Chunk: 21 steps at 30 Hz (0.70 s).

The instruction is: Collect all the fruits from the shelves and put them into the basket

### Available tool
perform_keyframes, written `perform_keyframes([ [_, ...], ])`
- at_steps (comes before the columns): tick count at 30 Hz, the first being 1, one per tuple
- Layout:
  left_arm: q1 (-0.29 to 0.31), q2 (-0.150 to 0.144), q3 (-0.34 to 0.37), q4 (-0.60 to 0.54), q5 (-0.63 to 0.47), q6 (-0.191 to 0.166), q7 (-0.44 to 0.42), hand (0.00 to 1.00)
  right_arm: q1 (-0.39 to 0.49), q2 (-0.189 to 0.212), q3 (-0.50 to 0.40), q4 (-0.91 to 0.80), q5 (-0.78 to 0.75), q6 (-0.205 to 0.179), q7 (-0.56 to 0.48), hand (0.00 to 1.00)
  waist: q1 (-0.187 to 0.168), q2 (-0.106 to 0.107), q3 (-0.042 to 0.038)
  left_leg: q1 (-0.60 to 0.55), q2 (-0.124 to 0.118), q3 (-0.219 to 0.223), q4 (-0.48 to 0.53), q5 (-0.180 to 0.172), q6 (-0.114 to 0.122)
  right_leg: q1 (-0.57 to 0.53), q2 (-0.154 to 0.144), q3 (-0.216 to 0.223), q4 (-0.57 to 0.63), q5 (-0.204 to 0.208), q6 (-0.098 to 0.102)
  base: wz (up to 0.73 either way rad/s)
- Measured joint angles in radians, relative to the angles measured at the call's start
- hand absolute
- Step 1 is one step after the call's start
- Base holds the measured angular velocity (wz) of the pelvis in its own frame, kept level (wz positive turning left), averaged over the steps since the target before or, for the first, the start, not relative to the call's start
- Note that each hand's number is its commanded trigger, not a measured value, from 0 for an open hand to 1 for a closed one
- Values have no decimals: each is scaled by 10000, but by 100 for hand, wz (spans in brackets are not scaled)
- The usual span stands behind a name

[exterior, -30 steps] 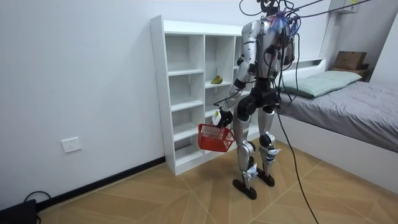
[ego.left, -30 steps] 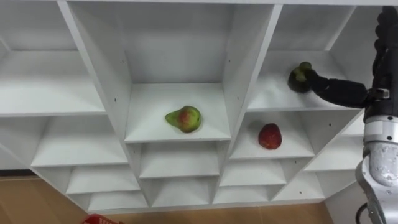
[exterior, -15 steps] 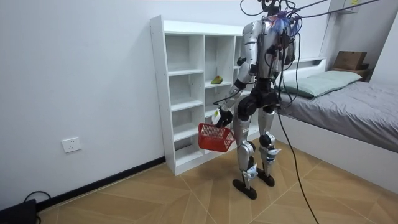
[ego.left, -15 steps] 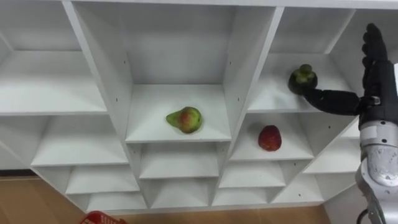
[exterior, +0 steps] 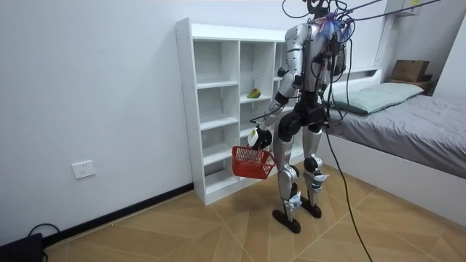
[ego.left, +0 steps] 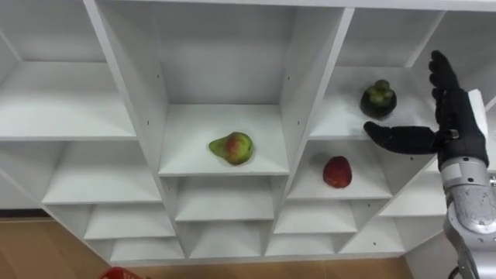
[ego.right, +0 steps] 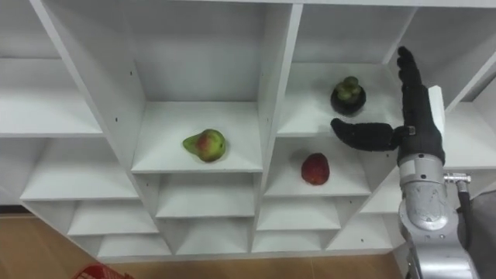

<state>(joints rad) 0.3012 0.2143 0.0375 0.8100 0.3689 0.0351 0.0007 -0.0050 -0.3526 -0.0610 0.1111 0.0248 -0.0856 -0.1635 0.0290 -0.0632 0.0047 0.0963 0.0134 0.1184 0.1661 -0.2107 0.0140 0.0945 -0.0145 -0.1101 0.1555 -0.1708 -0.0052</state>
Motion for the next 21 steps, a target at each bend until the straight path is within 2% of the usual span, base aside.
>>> perform_keyframes([
  [7, -80, -2, 4, -68, 188, -3, -35, 100, -647, -1, -1, 1, -332, 2, 22, 0, 23, -25, 17, 22, 2, 4, 1, 1, 1, 28, -3, 0, -11, 0, 0, 0],
  [12, -4, 0, -3, -67, 189, 23, -2, 100, -995, -22, 0, 43, -320, 7, 22, 0, 47, -166, 91, 5, 1, -73, 15, 2, 1, 40, -2, -48, 3, 0, 0, 2],
  [15, 23, -23, -30, -59, 186, 88, 46, 100, -1032, -33, 1, 81, -308, 8, 29, 0, 75, -238, 67, -1, -1, -126, 20, 1, 0, 57, 0, -73, 12, 0, 0, 5],
  [21, 45, -27, -28, -4, 186, 109, 93, 100, -1348, -36, 7, 395, -308, 151, 40, 0, 76, -231, 65, -4, -5, -164, 20, 1, 0, 92, -7, -140, 28, 0, 0, 1],
])
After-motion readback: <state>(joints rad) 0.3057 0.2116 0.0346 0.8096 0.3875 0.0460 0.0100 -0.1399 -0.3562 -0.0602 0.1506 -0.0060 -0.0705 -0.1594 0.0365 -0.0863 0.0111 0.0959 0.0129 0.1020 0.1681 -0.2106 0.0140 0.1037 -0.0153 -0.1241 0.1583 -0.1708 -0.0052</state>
